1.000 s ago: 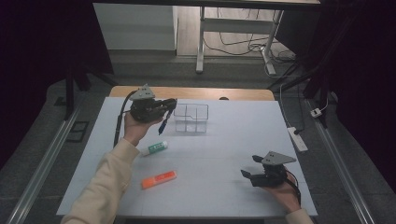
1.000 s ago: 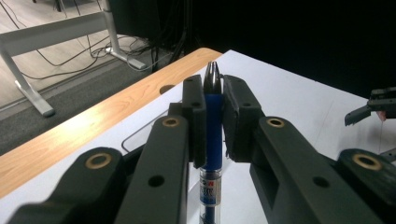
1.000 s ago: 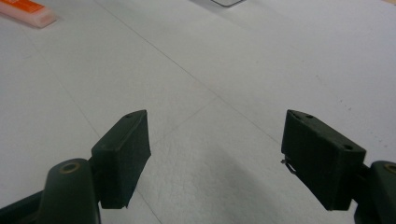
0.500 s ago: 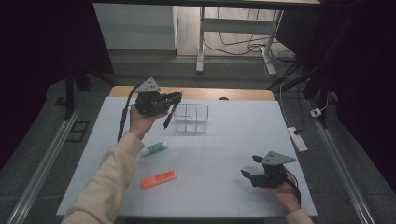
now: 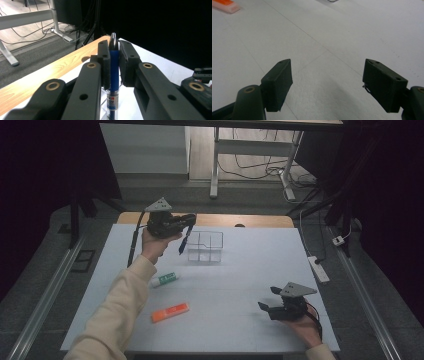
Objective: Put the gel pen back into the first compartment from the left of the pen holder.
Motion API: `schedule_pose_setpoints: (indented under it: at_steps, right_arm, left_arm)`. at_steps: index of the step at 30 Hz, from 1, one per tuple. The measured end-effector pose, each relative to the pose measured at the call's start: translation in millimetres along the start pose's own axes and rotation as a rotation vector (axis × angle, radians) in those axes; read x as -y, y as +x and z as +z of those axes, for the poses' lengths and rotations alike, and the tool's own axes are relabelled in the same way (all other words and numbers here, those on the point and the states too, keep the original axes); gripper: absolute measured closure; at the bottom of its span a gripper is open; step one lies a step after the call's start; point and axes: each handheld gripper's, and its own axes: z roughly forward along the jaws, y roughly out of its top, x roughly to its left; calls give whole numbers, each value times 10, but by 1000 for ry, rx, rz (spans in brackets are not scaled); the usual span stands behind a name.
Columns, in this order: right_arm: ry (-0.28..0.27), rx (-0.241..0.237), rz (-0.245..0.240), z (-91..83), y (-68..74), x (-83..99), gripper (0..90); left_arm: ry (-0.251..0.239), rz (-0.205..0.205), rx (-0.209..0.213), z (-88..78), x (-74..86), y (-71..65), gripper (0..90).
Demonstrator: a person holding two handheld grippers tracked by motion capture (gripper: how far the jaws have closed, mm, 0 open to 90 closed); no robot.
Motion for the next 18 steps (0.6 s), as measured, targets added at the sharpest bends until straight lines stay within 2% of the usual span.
schedule_pose_setpoints:
  at_steps: [18]
  right_arm:
    - [1, -4, 3, 4, -3, 3, 229]
  left_arm:
    - [-18, -7, -9, 141, -159, 70, 796]
